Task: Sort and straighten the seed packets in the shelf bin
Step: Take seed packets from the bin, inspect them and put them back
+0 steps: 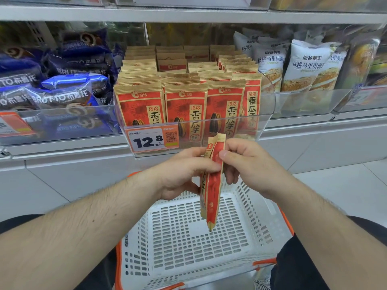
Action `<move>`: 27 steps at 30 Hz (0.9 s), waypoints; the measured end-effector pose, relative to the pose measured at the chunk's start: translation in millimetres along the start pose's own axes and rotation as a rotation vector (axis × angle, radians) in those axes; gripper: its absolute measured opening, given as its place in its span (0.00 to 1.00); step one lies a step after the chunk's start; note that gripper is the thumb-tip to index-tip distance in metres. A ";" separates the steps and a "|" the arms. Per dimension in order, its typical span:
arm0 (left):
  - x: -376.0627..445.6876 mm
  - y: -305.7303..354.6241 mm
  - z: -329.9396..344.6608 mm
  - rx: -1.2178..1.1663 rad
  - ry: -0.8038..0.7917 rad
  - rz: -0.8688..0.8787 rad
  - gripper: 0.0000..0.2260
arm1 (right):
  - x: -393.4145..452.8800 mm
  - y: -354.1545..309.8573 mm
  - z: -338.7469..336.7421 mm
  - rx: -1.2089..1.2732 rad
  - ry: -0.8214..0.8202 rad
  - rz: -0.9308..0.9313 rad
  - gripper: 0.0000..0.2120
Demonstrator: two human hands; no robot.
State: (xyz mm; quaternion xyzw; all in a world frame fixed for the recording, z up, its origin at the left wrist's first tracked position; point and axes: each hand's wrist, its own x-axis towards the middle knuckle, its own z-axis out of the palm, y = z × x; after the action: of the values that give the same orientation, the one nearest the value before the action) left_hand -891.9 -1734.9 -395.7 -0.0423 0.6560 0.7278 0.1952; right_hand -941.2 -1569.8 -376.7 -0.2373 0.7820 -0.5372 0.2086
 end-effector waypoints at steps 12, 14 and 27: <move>1.8 -0.2 -2.0 -0.202 -0.334 0.033 0.17 | 2.4 1.1 -2.7 0.362 -0.081 -0.004 0.09; 2.1 0.7 -1.0 -0.207 -0.323 0.022 0.17 | 2.0 0.3 -2.4 0.355 -0.074 -0.012 0.08; -1.7 8.5 4.6 -0.212 0.196 0.018 0.06 | -17.3 -17.7 -20.0 -0.424 -0.447 0.114 0.11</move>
State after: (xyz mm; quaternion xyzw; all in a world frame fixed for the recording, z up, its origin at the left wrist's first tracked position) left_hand -892.4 -1731.4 -386.6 -0.1279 0.5916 0.7872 0.1180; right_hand -936.4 -1550.1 -352.1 -0.3438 0.8234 -0.2840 0.3510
